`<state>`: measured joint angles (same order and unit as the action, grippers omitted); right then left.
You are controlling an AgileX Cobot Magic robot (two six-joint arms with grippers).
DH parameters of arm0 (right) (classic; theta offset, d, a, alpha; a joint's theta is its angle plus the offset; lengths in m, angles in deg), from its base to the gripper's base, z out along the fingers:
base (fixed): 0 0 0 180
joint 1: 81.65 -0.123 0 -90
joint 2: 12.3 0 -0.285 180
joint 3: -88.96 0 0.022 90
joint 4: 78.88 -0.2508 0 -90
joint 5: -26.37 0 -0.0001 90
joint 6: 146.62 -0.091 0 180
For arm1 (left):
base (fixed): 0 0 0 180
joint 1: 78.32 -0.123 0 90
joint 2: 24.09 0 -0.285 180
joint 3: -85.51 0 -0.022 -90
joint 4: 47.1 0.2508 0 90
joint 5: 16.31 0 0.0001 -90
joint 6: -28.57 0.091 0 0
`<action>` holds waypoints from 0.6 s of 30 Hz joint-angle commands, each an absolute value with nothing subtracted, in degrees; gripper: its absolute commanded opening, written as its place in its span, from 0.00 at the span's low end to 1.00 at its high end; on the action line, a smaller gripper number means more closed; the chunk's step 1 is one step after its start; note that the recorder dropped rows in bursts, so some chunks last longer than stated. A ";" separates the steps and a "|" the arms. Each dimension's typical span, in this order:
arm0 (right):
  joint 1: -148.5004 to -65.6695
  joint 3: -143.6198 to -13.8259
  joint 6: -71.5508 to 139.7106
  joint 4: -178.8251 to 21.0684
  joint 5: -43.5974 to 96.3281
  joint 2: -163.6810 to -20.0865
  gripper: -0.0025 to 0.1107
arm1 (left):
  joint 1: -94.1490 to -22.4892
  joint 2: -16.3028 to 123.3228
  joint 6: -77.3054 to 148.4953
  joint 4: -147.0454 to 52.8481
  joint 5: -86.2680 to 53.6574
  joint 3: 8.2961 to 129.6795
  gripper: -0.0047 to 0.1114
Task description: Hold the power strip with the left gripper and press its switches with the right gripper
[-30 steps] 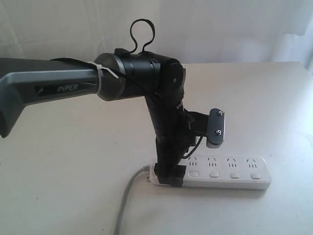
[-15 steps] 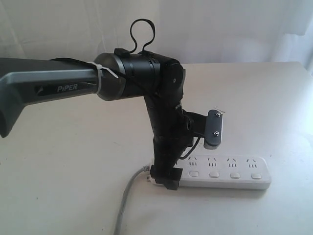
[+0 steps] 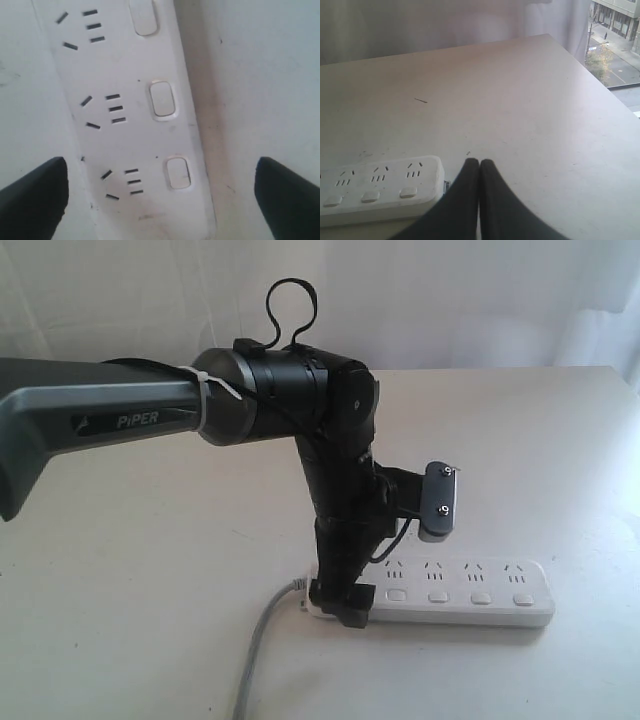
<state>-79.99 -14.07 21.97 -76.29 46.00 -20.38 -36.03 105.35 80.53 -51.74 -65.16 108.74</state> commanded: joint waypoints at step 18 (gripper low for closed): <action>-79.64 -13.83 21.98 -76.10 45.95 -20.09 0.02 | -35.65 111.63 73.90 -44.73 -66.77 109.01 0.94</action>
<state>-79.99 -14.07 21.97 -76.29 46.00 -20.38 -35.95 110.46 74.29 -42.14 -67.09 109.42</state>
